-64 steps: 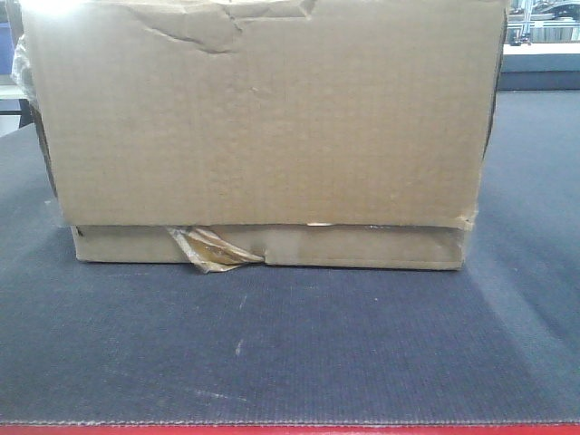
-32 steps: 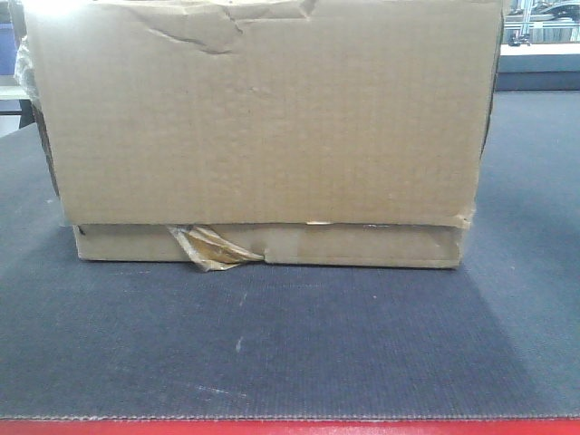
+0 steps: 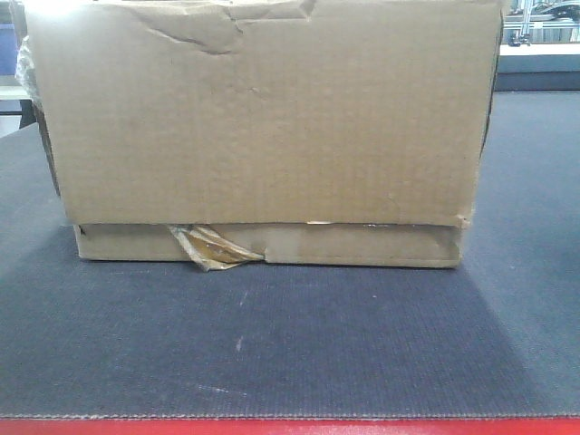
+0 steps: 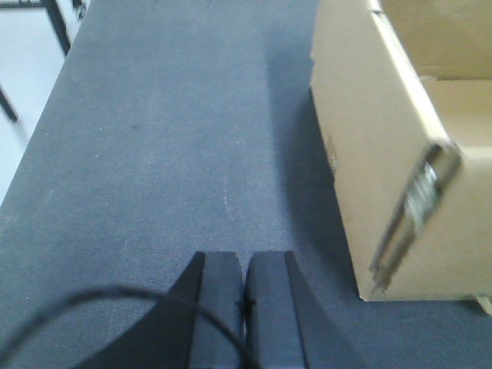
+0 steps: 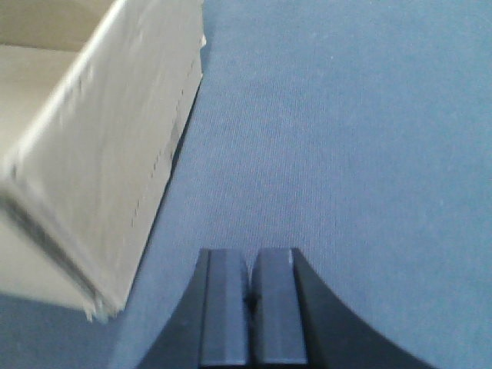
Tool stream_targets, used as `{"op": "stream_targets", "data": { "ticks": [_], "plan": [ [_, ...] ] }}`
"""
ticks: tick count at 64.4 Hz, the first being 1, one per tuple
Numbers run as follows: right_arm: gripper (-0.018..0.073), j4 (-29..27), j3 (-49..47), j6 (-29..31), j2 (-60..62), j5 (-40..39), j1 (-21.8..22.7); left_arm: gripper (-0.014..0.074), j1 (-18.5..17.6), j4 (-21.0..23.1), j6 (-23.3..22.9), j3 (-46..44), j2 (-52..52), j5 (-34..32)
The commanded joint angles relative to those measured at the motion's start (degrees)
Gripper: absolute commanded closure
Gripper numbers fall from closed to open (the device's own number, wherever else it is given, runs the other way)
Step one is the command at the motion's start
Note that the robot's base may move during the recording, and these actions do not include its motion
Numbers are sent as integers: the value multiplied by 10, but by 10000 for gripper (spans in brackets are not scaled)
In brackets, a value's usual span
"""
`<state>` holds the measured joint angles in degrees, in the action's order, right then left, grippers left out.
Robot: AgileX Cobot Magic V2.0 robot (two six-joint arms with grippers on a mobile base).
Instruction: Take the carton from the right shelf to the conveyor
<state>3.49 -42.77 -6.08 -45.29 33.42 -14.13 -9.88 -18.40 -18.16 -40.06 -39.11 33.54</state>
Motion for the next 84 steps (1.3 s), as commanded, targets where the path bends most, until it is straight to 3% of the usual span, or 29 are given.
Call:
{"op": "stream_targets", "data": {
  "ticks": [1,10,20,38,84],
  "plan": [
    [615,7,62,-1,60,-52,3,603,2,2,1,47,60,-51],
    [615,7,134,-1,144,-81,3,603,2,2,1,109,151,-89],
    [615,7,193,-1,250,-104,3,603,2,2,1,142,227,-89],
    [615,7,212,1,397,-112,3,603,2,2,1,148,302,-88],
    [615,7,212,1,418,-134,3,603,2,2,1,148,307,-89]
  ]
}}
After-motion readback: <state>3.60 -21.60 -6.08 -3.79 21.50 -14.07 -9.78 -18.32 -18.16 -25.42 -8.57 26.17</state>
